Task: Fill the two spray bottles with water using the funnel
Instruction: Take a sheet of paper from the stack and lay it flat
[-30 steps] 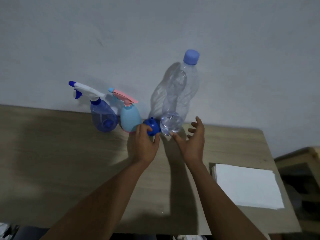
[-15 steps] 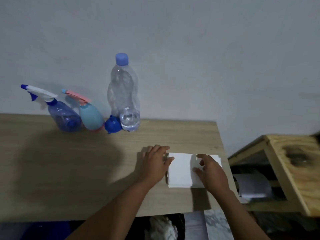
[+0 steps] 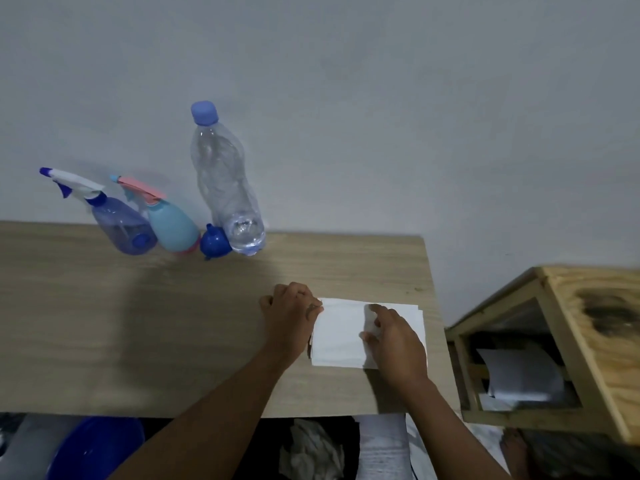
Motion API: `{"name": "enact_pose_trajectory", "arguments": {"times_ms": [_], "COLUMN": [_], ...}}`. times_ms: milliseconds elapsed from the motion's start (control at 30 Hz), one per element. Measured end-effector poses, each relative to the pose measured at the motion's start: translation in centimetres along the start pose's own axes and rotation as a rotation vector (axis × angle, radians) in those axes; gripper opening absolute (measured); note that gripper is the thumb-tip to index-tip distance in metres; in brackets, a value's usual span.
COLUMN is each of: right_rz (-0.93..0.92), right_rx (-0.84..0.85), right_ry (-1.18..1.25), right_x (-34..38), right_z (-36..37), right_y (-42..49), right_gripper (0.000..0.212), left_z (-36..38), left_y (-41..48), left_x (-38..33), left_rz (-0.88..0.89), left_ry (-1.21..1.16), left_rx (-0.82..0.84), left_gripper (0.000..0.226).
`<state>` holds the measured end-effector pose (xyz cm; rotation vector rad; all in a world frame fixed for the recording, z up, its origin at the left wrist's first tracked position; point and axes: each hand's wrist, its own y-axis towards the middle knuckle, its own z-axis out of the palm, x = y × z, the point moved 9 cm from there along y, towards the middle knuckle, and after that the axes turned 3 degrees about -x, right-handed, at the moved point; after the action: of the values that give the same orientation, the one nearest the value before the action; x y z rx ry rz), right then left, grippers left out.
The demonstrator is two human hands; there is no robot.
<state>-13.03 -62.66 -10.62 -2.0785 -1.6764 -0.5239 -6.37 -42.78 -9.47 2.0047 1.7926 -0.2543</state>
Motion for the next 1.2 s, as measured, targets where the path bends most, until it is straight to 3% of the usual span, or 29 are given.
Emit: {"name": "enact_pose_trajectory", "arguments": {"times_ms": [133,267,333,433,600,733,833,900,1033,1200], "right_rz": [0.002,-0.050,-0.053,-0.043,0.060,0.098,0.058,0.027,0.039,-0.025], "right_rx": [-0.034,-0.144,-0.207,-0.229,-0.183,-0.243,-0.219,-0.136,0.094,0.257], "right_ry": [0.087,-0.147,-0.218,-0.142,0.573,0.766,0.795,0.772,0.693,0.620], "right_x": [0.3,0.7,0.3,-0.7,0.8,4.6,8.5,11.3,17.0,25.6], "right_z": [-1.2,-3.5,-4.7,-6.1,-7.7,-6.0,-3.5,-0.9,6.1,14.9], "right_y": [-0.1,0.5,0.5,0.4,1.1,1.0,0.8,0.6,-0.7,-2.8], "right_gripper": [0.064,0.038,0.024,0.013,0.012,0.029,0.019,0.014,0.028,0.048], "left_z": [-1.7,-4.2,-5.1,-5.9,-8.0,-9.5,-10.7,-11.9,-14.0,-18.0], "left_y": [-2.0,-3.7,-3.7,-2.6,-0.5,-0.3,-1.1,-2.0,-4.2,-5.8], "left_x": [-2.0,-3.1,-2.4,-0.2,2.0,6.1,10.3,13.7,21.0,32.6], "left_rz": [0.242,0.335,0.220,-0.137,-0.282,-0.443,-0.528,-0.547,-0.503,-0.519], "left_ry": [-0.081,-0.237,-0.396,-0.607,-0.628,-0.705,-0.784,-0.803,-0.845,-0.640], "left_rx": [-0.109,-0.198,-0.213,-0.190,-0.192,-0.152,-0.090,-0.035,0.131,0.042], "left_gripper": [0.019,0.021,0.017,0.016,0.017,0.015,0.006,0.022,0.045,0.027]}}
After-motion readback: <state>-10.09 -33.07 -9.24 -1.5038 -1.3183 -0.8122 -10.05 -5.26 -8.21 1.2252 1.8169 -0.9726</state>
